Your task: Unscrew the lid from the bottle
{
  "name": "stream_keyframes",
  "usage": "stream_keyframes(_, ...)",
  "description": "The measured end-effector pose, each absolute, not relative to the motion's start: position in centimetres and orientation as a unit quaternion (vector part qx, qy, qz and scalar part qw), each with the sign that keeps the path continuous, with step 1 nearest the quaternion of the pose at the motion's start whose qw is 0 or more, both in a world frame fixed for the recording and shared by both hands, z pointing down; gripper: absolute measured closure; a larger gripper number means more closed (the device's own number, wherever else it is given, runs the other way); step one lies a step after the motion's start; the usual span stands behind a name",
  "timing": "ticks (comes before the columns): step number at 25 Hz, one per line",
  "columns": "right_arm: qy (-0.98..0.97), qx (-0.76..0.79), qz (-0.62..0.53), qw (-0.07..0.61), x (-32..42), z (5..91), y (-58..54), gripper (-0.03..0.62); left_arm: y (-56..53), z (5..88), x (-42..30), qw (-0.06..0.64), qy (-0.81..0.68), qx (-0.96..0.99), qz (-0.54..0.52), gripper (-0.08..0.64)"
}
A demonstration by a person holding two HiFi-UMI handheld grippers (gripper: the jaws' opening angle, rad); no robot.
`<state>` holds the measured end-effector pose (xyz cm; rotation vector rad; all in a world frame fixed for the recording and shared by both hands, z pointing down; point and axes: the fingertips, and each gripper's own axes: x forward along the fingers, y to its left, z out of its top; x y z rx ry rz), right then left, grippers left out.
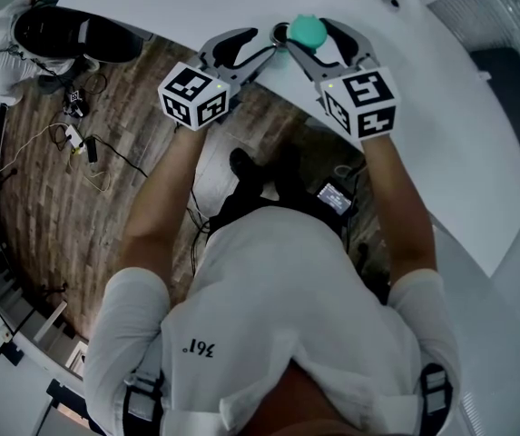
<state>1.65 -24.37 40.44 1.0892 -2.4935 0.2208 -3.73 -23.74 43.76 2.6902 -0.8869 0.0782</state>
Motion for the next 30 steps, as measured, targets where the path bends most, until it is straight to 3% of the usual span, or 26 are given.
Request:
stream_keyframes(6,-0.894,0.396,0.077,0.198,1.9,39.6,-24.0,0.307,-23.0,41.6,-4.0,0.155,-0.317,0.936,0.003,0.400)
stream_keyframes(30,-0.895,0.429,0.061,0.106,4.4,30.2,-19.4,0.307,-17.2,31.9,-5.8,0.155,-0.325,0.928,-0.094,0.402)
